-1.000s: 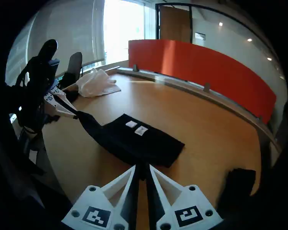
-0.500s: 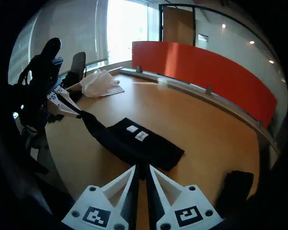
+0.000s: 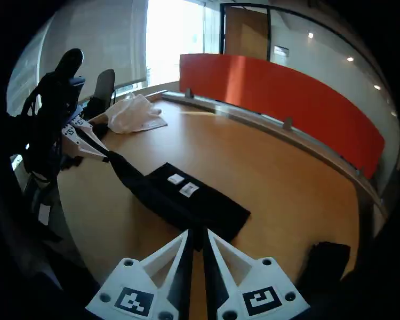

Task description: Fold towel

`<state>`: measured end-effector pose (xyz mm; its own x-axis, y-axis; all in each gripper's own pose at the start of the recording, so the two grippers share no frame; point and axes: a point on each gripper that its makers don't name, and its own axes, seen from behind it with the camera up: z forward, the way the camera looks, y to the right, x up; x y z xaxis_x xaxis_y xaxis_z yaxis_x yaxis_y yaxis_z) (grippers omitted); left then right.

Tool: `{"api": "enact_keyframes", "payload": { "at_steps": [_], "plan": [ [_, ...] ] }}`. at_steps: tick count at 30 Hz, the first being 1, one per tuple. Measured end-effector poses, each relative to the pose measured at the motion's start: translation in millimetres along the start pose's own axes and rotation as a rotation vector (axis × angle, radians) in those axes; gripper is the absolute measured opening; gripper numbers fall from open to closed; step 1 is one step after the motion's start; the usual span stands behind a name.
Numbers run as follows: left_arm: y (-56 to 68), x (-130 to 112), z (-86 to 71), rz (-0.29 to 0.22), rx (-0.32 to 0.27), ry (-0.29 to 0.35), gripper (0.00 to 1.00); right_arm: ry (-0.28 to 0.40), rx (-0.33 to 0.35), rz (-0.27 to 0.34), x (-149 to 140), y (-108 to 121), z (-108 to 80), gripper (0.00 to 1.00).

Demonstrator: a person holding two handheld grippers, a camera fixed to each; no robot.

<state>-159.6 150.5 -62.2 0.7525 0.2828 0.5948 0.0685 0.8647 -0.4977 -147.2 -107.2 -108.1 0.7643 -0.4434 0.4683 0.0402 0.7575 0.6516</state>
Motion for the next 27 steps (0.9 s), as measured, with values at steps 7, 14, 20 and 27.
{"api": "enact_keyframes", "payload": {
  "at_steps": [7,14,20,27],
  "plan": [
    [-14.9,11.9,17.1,-0.037,0.030,-0.019,0.12,-0.014,-0.008,-0.007,5.9,17.8,20.4,0.11],
    [-24.8,17.0,37.7,-0.033,0.042,-0.042,0.12,-0.037,-0.014,-0.022,7.0,32.7,38.3,0.11],
    [-30.0,14.0,54.8,-0.005,0.042,-0.068,0.12,-0.059,-0.013,-0.010,0.2,40.7,52.7,0.11],
    [-32.8,8.8,67.4,0.008,0.036,-0.094,0.12,-0.090,-0.010,0.001,-13.9,42.9,63.1,0.11]
  ]
}}
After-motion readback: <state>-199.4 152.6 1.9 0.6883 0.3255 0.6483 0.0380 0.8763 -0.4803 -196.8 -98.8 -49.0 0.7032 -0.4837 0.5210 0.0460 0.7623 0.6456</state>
